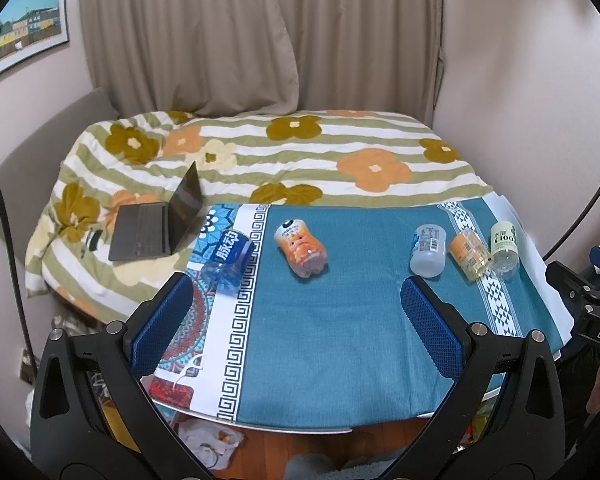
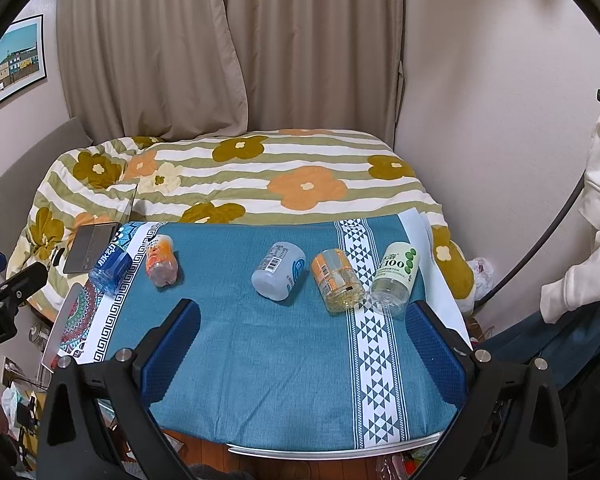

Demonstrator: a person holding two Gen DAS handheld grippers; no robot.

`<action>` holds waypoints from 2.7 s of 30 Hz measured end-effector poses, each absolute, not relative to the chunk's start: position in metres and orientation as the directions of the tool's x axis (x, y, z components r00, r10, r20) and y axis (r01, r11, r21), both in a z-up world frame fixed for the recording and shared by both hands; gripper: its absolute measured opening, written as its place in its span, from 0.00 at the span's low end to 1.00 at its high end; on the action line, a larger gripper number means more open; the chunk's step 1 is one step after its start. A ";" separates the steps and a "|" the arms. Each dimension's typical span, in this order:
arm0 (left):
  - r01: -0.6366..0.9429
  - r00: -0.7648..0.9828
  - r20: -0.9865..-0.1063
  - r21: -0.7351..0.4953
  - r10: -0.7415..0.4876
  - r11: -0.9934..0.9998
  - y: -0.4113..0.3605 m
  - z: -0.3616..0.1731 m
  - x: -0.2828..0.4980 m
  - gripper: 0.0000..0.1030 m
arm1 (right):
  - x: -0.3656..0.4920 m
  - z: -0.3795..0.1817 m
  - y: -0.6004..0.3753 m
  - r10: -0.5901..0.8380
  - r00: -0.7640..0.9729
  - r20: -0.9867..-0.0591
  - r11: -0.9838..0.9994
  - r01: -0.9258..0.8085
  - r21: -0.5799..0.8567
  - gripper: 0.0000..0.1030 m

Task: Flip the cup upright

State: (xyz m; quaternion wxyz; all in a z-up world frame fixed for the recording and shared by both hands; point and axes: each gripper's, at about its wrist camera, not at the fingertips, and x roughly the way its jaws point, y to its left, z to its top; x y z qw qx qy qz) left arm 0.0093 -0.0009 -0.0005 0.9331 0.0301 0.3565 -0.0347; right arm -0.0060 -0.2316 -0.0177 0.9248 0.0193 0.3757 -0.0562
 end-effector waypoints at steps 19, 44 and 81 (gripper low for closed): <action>0.085 0.740 -0.671 0.029 -0.044 0.996 0.000 -0.001 0.012 1.00 | -0.005 -0.017 -0.231 -0.089 0.709 -0.699 0.993 0.119 -0.006 0.99; 0.136 0.571 -0.818 0.011 -0.069 0.991 -0.004 -0.058 0.083 1.00 | 0.052 -0.075 -0.256 -0.079 0.599 -0.797 0.993 0.116 -0.012 0.99; -0.043 0.364 -0.931 -0.016 0.001 0.999 -0.100 -0.152 0.148 1.00 | 0.178 -0.197 -0.301 0.037 0.378 -0.925 0.949 -0.302 -0.085 0.53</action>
